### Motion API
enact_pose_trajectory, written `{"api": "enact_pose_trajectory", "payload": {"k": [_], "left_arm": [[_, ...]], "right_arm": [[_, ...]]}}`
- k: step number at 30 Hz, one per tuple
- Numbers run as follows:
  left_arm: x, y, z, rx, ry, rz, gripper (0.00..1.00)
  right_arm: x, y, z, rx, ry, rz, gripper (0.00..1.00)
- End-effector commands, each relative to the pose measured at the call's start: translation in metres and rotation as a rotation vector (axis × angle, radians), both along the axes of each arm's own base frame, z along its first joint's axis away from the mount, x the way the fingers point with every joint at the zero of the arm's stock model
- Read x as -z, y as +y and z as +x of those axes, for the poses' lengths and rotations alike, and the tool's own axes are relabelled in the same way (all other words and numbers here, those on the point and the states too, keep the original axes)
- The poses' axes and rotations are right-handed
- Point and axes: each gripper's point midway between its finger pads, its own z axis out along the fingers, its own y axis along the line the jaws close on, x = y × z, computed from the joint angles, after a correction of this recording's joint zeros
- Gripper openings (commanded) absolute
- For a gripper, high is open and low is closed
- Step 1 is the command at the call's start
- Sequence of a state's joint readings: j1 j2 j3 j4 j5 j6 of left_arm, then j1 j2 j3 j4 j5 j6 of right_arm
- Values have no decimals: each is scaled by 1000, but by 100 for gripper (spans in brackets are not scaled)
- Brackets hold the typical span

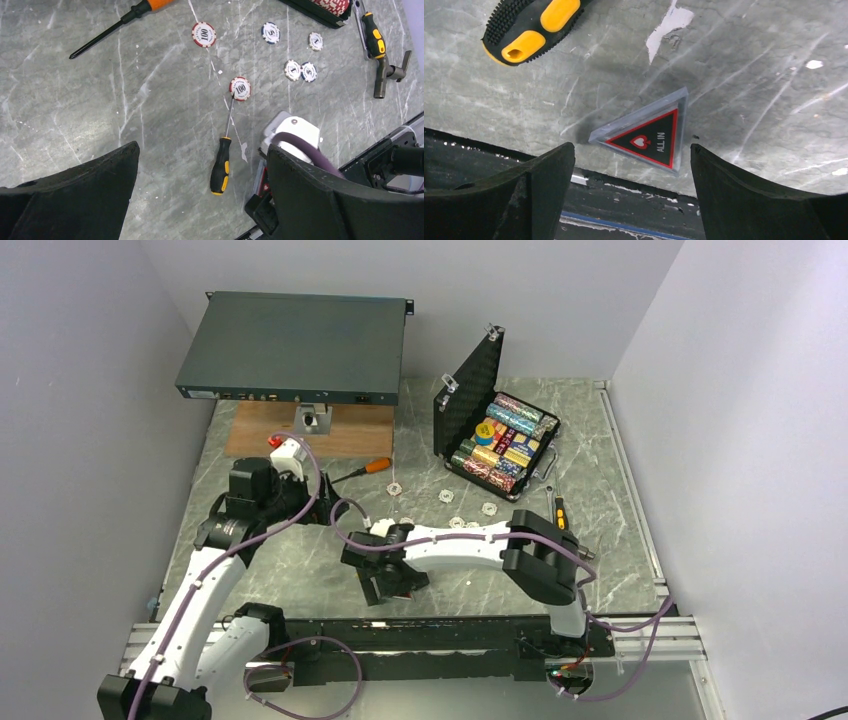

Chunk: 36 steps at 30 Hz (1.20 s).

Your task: Pack up texas hold em set

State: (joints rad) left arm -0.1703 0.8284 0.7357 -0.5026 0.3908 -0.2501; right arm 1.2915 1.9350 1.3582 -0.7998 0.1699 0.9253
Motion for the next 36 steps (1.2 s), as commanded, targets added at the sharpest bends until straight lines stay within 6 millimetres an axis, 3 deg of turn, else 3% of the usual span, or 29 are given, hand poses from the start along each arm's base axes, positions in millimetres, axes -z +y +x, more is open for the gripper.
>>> {"api": "enact_pose_trajectory", "payload": {"k": [1,14,31,36], "left_arm": [[-13,-7,-1,27,-33,-12,99],[-15,-12,-6,48,-46,-3,99],[-15,-16,-8,67,-45,-3,99],[-15,-16,-8,67,-45,-2,99]], "right_arm": [[-2,20,-5,40,38,37,87],[6,1,-2,122,42,-70,81],[9,7,11,151,47,-67,81],[11,8,10,145,59,-60,76]]}}
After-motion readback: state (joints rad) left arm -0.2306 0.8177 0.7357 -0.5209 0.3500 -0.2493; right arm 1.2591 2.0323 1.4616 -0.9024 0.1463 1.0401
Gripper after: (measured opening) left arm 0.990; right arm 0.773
